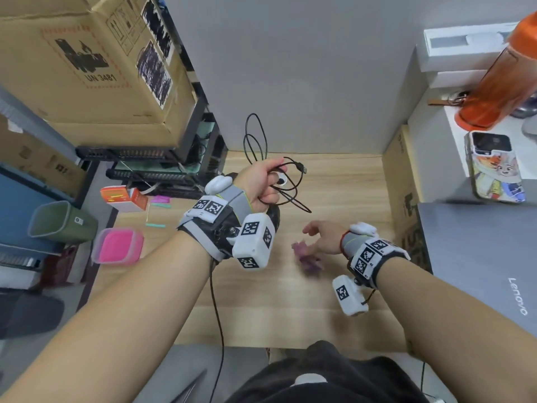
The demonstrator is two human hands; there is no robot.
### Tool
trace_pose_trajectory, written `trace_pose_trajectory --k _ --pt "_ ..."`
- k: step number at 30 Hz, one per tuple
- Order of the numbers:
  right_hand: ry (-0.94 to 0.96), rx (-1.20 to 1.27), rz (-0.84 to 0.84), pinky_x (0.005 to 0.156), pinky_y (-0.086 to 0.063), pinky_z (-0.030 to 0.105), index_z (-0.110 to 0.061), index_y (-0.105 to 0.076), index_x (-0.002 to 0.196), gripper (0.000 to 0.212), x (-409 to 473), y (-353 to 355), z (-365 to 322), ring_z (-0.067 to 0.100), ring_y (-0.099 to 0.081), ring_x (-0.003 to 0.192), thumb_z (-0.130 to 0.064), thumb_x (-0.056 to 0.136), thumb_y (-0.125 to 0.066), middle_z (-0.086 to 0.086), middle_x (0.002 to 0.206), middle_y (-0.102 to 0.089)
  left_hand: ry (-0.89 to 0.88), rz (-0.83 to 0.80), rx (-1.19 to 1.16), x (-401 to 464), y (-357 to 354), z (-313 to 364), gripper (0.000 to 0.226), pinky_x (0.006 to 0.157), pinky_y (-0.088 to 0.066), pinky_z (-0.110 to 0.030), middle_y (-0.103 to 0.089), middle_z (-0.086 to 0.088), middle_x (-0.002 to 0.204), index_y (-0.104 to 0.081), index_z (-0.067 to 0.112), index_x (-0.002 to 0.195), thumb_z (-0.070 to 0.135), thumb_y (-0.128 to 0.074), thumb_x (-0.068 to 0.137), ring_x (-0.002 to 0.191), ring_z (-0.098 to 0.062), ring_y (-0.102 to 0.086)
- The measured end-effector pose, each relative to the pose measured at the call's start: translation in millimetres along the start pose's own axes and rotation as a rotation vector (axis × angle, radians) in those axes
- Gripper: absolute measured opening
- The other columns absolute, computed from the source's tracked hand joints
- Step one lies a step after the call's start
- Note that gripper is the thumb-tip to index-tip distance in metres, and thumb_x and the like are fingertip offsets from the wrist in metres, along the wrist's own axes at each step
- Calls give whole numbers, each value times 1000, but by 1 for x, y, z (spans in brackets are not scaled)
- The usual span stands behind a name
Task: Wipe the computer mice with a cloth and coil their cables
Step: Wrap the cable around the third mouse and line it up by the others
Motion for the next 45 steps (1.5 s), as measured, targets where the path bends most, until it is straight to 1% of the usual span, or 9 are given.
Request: trace_pose_trajectory --k 5,9,14,22,27,30,33,42,45 --pt "256 304 45 99 -45 31 -34 -36 141 92 -6 13 -30 13 -53 119 -42 65 -87 -13 140 -44 18 -11 -54 4 -1 -3 27 31 -10 -18 -21 8 41 -49 15 76 27 -51 101 30 -6 -10" --pt "402 284 64 74 -39 -3 -50 -49 118 67 -23 23 -69 -20 -53 98 -51 61 -85 -35 110 -53 -4 -23 -127 7 -2 4 28 31 -13 -18 -21 8 40 -51 14 78 29 -49 102 30 -6 -13" --pt "397 337 53 73 -61 39 -13 -64 102 42 -26 34 -90 19 -63 89 -41 75 -79 12 100 -66 -24 12 -109 15 2 24 31 39 -22 -16 -33 5 52 -52 12 83 36 -47 103 37 -6 -25" --pt "440 650 6 62 -57 32 -32 -71 100 19 -51 69 -93 10 -71 90 -37 82 -73 -5 97 -75 25 78 197 20 5 33 23 66 -53 -30 -59 -1 88 -62 19 93 37 -52 101 76 -17 -60" --pt "456 821 87 66 -58 41 -23 -70 103 28 -62 100 -94 21 -71 89 -41 81 -74 4 106 -73 57 -9 380 20 -8 32 59 73 -59 -33 -76 1 92 -76 23 99 75 -52 83 76 -17 -73" --pt "428 867 221 62 -58 42 -24 -66 88 24 -64 118 -91 20 -70 78 -41 76 -78 0 89 -73 66 -84 416 15 -14 33 87 55 -58 -34 -77 -5 98 -75 23 105 93 -39 68 75 -20 -75" --pt "371 887 368 59 -58 41 -23 -60 86 29 -66 134 -87 18 -69 70 -39 75 -80 -3 79 -71 25 -160 420 10 -25 41 100 70 -60 -42 -69 -9 121 -65 14 121 94 -32 70 102 -25 -71" --pt "249 888 407 55 -58 36 -6 -65 89 48 -65 155 -97 32 -71 60 -53 92 -55 8 72 -68 -118 -277 546 -7 -35 50 32 85 -52 -46 -69 -11 90 -65 12 108 40 -63 94 82 -30 -66" --pt "265 709 622 54 -56 34 -14 -58 81 27 -61 167 -91 24 -62 54 -35 97 -52 8 74 -59 -123 -261 462 -12 -32 56 29 78 -52 -42 -67 -12 85 -62 9 106 36 -64 93 77 -29 -66"
Point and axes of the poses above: each hand's wrist, its own x-axis towards the middle knuckle, its own y-axis out of the back of the hand, z = x × y, the point moved 2 cm from there along x, towards the middle knuckle
